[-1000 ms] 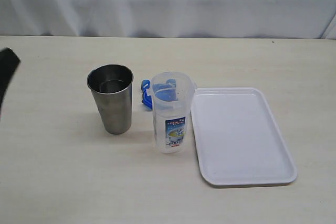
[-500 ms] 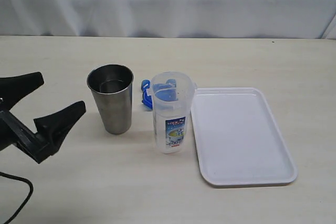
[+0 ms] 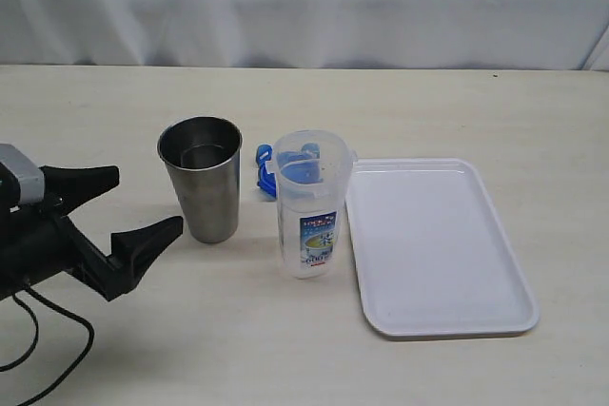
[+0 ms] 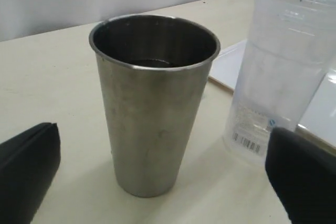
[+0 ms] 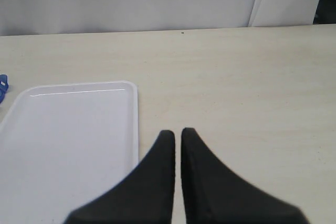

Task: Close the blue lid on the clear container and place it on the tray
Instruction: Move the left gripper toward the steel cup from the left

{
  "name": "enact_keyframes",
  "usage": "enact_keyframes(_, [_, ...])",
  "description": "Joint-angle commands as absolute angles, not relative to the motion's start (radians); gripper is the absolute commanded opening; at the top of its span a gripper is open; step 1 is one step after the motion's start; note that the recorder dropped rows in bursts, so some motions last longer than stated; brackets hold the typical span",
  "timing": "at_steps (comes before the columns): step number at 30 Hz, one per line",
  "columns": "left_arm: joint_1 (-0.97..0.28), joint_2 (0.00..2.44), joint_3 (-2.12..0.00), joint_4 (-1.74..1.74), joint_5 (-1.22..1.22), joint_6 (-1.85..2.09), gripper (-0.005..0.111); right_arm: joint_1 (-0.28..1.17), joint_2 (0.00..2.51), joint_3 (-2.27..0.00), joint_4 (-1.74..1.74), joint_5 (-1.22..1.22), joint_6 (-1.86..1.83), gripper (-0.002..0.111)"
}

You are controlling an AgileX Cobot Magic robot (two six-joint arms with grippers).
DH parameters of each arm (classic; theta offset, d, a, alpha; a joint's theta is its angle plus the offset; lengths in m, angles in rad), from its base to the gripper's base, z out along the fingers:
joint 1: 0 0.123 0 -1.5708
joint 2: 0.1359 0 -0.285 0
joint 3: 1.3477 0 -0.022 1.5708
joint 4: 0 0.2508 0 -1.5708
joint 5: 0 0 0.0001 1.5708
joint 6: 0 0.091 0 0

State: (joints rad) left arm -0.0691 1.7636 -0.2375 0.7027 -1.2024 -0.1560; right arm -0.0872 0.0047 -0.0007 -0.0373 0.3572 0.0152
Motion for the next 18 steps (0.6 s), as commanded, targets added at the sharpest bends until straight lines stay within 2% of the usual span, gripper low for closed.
enact_keyframes(1, [-0.066, 1.822, -0.285, 0.723, -1.221, -0.153, 0.100, -0.090, 0.000, 0.000, -0.038, 0.345, 0.015, 0.005])
enact_keyframes(18, [-0.070, 1.838, -0.294, 0.797, -1.221, -0.058, 0.100, -0.090, 0.000, 0.000, -0.038, 0.345, 0.015, 0.005])
